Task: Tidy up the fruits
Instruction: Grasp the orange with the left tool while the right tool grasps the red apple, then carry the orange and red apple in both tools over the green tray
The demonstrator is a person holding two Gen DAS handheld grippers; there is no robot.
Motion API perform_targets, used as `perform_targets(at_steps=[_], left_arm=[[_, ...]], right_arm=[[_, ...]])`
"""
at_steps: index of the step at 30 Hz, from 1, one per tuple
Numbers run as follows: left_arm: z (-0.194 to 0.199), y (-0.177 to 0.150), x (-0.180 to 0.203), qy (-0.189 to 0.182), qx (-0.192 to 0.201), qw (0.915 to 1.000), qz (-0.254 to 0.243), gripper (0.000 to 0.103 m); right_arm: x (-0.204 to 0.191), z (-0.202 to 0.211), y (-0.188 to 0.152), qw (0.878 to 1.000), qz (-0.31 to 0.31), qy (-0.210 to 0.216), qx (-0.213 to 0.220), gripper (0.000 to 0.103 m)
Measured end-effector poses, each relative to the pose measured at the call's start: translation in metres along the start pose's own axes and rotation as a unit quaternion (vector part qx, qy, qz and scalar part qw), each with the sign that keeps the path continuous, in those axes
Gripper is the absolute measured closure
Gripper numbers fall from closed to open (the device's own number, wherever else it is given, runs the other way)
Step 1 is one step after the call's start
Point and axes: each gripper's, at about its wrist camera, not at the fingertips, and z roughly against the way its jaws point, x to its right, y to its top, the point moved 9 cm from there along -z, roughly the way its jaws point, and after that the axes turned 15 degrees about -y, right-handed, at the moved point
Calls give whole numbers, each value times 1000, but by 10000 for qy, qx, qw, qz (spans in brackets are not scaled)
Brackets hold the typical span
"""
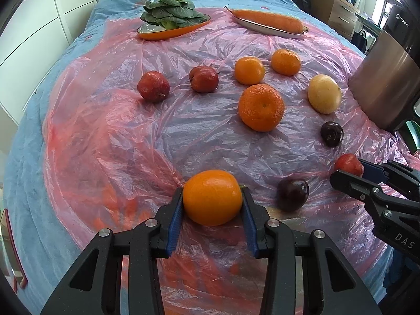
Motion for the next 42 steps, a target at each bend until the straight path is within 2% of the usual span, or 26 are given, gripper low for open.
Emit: perform_targets(at_steps=[15,24,27,33,37,42], left_arm=[[32,-3,12,11,206,9998,35,67],[60,-10,49,-226,373,9990,-91,67],[66,-11,75,-397,384,9982,-241,67],[69,-6,155,-922,368,9927,-692,67],[66,-3,221,-1312,294,9845,-1122,67],[56,1,307,-1795,150,9691,-1683,67]], right_arm=[[8,42,0,9997,-25,85,233,95],[40,77,-17,9993,-146,-124,314,95],[62,92,-25,9987,-250,-252,359,95],[119,118,-39,9953,-611,-614,443,95],[167,135,-47,9897,-958,-913,543,96],[241,154,-55,9777,-1436,-1381,659,96]])
